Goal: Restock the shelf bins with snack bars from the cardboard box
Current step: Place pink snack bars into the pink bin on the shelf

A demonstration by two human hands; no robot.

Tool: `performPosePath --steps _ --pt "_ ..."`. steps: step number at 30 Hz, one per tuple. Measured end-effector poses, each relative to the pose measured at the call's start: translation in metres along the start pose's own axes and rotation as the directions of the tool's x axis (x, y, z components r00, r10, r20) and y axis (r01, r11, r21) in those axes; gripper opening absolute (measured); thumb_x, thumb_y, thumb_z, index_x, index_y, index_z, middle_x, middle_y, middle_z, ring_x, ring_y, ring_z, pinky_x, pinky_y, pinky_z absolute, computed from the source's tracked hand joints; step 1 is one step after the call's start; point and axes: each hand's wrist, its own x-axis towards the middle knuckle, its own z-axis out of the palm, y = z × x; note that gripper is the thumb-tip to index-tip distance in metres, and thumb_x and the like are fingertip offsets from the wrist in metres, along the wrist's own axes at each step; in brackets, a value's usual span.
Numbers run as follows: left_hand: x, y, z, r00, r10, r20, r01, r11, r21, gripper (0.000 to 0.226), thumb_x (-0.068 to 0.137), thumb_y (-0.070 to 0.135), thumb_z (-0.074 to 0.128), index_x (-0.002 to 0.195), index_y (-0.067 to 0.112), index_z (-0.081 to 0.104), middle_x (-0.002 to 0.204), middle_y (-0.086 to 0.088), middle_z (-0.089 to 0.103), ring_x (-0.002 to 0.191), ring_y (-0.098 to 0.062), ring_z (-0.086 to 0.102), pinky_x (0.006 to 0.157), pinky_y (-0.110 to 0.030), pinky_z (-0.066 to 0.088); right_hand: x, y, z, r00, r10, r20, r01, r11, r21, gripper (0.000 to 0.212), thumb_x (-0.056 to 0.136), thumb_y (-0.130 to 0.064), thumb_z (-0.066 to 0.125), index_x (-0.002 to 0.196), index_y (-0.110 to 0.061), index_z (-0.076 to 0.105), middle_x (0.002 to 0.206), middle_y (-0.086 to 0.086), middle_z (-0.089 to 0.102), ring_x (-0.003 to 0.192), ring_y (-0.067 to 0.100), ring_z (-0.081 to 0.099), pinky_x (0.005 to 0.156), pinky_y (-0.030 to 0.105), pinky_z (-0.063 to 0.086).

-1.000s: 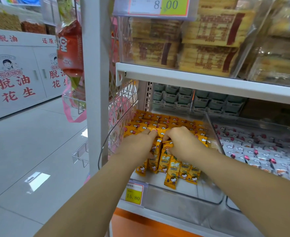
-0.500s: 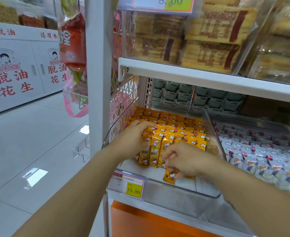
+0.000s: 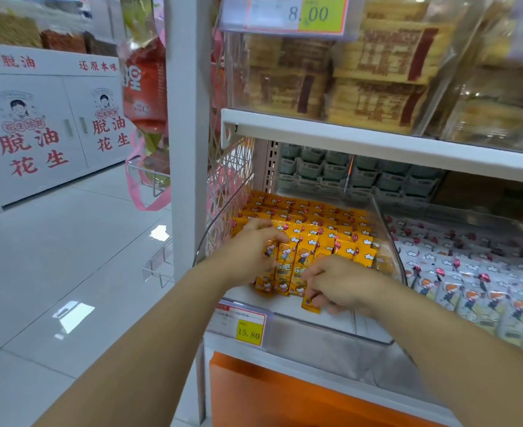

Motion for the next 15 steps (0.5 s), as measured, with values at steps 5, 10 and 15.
performPosePath --steps 5,10,15 --pt "-0.021 0.037 -0.008 0.997 0.018 -0.078 -0.014 0.999 0.047 0.038 0.09 0.015 0.063 0.126 0.024 0.056 0.152 -0.002 0.023 0.123 -0.027 0.049 0.101 -0.038 0.043 -0.056 -0.005 -0.019 0.969 -0.239 -0.059 0.244 0.963 0.116 0.021 0.097 -0.005 0.044 0.106 -0.018 0.059 0.091 0.002 0.065 0.073 0.005 0.062 0.066 0.02 0.05" --pt "-0.074 0.091 0.013 0.953 0.15 -0.263 -0.159 0.987 -0.011 0.022 0.093 0.012 0.057 0.113 0.017 0.065 0.119 -0.001 0.06 0.089 -0.015 0.059 0.08 -0.028 0.048 -0.129 0.031 -0.021 0.869 -0.447 -0.213 0.474 0.876 0.095 0.017 0.093 -0.01 0.058 0.095 -0.026 0.063 0.089 0.001 0.066 0.078 0.011 0.066 0.073 0.021 0.053" --pt "-0.127 0.125 0.08 0.935 0.202 -0.291 -0.234 0.969 -0.079 0.019 0.091 0.004 0.056 0.104 0.011 0.068 0.099 0.002 0.063 0.072 0.003 0.054 0.069 -0.005 0.038 -0.178 0.121 0.005 0.911 -0.366 -0.189 0.389 0.915 0.104 0.016 0.094 -0.016 0.058 0.092 -0.031 0.06 0.092 -0.005 0.063 0.071 0.007 0.065 0.071 0.024 0.053"
